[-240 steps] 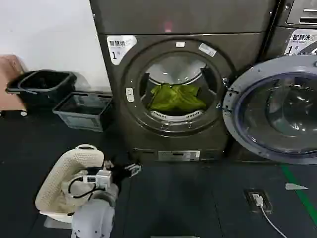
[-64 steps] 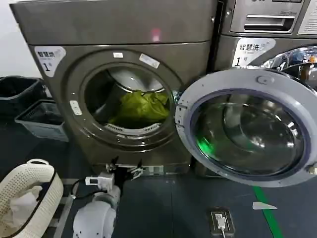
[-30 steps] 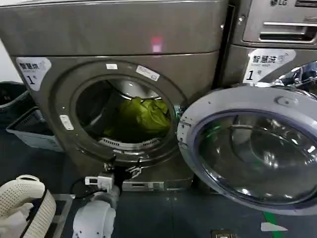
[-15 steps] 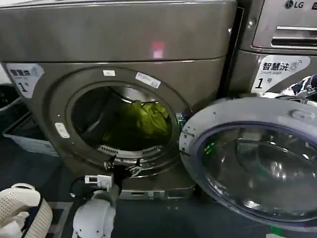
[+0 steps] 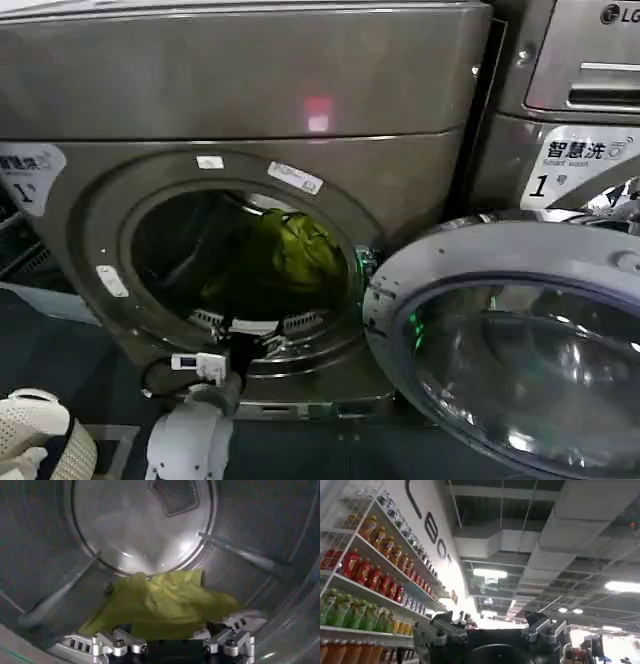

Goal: Grasp the clothes from the dryer.

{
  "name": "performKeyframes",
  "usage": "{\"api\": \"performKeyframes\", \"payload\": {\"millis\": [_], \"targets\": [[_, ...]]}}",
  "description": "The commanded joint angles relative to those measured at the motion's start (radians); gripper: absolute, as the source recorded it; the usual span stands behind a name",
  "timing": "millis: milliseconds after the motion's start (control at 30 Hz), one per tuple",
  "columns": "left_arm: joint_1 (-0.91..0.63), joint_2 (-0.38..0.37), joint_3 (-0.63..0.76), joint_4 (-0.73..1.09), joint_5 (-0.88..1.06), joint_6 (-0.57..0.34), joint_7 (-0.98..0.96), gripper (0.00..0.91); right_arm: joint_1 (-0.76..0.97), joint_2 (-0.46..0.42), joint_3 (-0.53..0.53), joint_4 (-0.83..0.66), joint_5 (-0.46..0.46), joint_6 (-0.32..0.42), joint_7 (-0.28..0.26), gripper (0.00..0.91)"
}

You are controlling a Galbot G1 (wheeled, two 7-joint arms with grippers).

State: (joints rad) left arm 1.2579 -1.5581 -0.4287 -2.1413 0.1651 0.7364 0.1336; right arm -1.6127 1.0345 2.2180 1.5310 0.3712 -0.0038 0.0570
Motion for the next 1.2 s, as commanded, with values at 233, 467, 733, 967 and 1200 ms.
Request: {"api": "performKeyframes", "payload": {"millis": [233, 467, 733, 967, 1200], "targets": [[-0.013, -0.004, 0.003, 0.014, 0.026, 0.049, -0.003, 0.907, 0.001, 0.000, -0.001, 0.002, -0.002, 0.000, 0.004, 0.907], [-0.060, -0.011, 0.003, 0.082, 0.019, 0.025, -0.037, 0.907, 0.004, 0.008, -0.008, 0.008, -0.004, 0.018, 0.019, 0.907], [-0.285, -0.031, -0.003, 0.336, 0.008, -0.001, -0.078, 0.907, -0.002, 0.005, -0.005, 0.002, -0.004, 0.024, 0.019, 0.907], [-0.506, -0.038, -0.015, 0.546, -0.006, -0.044, -0.093, 0.907, 0.000, 0.006, -0.008, -0.001, -0.004, 0.029, 0.019, 0.907], [-0.659, -0.046, -0.023, 0.812, -0.013, -0.128, -0.101, 0.907, 0.002, 0.002, -0.009, -0.004, -0.004, 0.029, 0.019, 0.907]]}}
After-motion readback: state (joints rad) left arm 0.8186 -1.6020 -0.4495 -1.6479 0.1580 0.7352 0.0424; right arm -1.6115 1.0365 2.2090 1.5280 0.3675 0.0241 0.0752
